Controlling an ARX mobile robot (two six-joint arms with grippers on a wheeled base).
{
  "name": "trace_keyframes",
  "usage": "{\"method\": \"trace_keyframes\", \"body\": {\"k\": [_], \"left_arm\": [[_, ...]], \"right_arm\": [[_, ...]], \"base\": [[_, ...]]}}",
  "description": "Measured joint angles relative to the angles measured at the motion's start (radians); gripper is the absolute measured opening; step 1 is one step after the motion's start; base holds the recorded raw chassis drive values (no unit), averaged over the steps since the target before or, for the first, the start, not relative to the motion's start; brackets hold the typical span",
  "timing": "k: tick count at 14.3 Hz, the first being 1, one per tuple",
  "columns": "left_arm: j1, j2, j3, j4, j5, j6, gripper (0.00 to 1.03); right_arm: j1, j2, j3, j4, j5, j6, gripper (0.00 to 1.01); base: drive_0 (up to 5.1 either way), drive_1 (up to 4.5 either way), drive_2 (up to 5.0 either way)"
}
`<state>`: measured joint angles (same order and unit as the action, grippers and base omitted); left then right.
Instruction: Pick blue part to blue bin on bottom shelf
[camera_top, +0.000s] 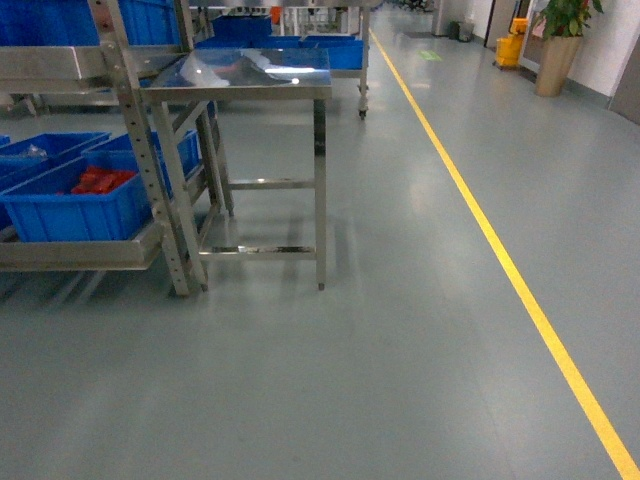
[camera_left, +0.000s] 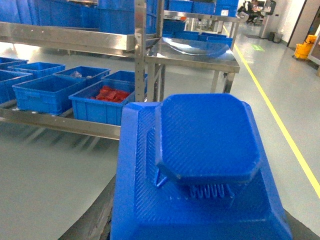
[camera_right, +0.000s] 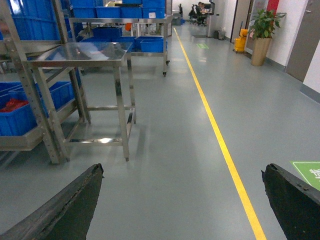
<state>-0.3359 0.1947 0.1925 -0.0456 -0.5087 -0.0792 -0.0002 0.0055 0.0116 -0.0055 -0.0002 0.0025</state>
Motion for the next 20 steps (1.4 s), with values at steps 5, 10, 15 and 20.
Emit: {"method": "trace_keyframes", "body": {"k": [5, 10, 15, 20], "left_arm": [[0.0, 0.0, 0.0, 0.001, 0.0, 0.0, 0.43], [0.0, 0.0, 0.0, -0.005, 0.0, 0.0, 0.43], [0.0, 0.0, 0.0, 0.0, 0.003, 0.0, 0.43], [0.0, 0.0, 0.0, 0.0, 0.002, 0.0, 0.43]], "right_arm": [[0.0, 0.0, 0.0, 0.001, 0.0, 0.0, 0.98], [0.0, 0.0, 0.0, 0.001, 0.0, 0.0, 0.98], [0.0, 0.0, 0.0, 0.0, 0.0, 0.0, 0.98], [0.0, 0.0, 0.0, -0.002, 0.0, 0.0, 0.98]], "base": [[0.0, 4.21, -4.2], [0.0, 4.21, -4.2], [0.0, 4.2, -4.2], [-0.1, 4.08, -4.3]]}}
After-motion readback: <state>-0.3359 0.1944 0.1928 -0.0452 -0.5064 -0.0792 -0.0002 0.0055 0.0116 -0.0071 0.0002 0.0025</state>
